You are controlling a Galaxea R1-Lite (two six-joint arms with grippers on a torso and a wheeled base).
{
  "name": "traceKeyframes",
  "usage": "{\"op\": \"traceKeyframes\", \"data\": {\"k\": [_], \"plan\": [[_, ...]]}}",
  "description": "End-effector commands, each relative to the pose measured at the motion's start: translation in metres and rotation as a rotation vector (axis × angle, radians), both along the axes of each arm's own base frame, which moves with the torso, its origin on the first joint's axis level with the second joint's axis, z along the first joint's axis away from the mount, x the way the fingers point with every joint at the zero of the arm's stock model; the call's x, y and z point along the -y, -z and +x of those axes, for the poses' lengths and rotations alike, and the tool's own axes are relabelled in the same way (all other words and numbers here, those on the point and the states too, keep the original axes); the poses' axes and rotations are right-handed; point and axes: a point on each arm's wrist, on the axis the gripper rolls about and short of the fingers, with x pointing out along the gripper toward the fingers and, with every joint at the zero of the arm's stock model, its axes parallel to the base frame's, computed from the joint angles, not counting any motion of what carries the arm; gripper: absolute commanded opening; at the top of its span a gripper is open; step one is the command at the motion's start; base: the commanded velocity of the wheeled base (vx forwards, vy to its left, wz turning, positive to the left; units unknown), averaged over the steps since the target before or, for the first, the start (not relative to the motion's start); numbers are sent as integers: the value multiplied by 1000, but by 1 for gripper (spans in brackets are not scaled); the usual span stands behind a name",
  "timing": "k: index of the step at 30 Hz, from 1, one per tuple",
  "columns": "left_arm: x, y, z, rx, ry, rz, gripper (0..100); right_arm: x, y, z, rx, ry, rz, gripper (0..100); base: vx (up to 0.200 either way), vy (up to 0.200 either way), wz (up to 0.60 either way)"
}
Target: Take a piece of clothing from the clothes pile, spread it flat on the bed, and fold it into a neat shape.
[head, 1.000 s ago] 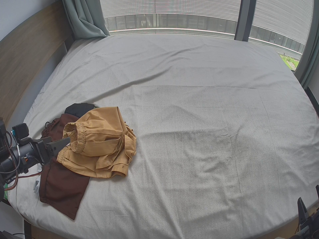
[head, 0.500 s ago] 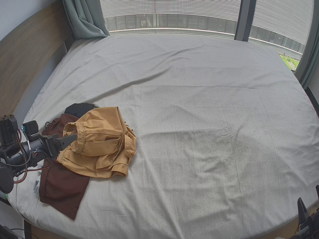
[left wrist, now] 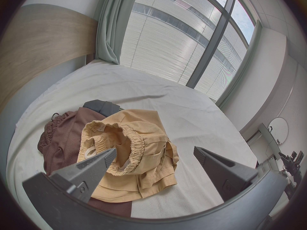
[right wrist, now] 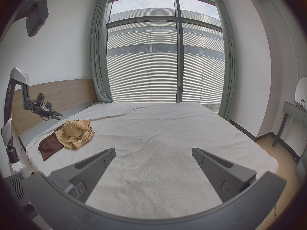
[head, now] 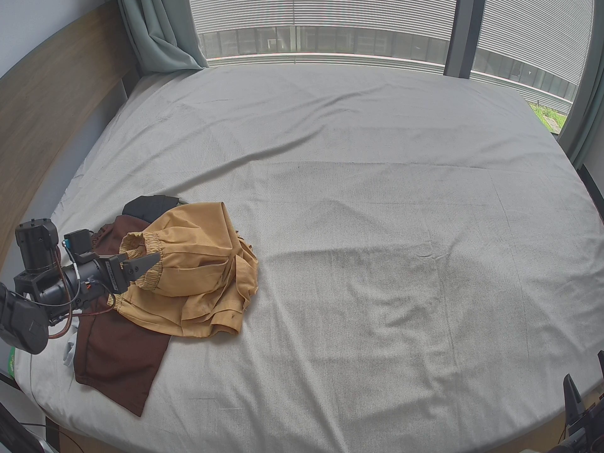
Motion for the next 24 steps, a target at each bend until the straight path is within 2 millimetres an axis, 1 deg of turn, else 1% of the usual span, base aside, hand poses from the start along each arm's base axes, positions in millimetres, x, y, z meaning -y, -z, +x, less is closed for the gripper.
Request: {"op": "traceKeyframes", "data": {"k": [1,13,17,24], "plan": [[-1,11,12,-35,8,-5,100,0,5,0,-4,0,-2,100,0,0,0],[5,26,33,-38,33,-7,100,0,5,0,-4,0,1,100,0,0,0],[11,31,36,-40,52,-8,100,0,5,0,-4,0,3,100,0,0,0],[19,33,41,-43,78,-12,100,0,5,0,-4,0,4,100,0,0,0]]}}
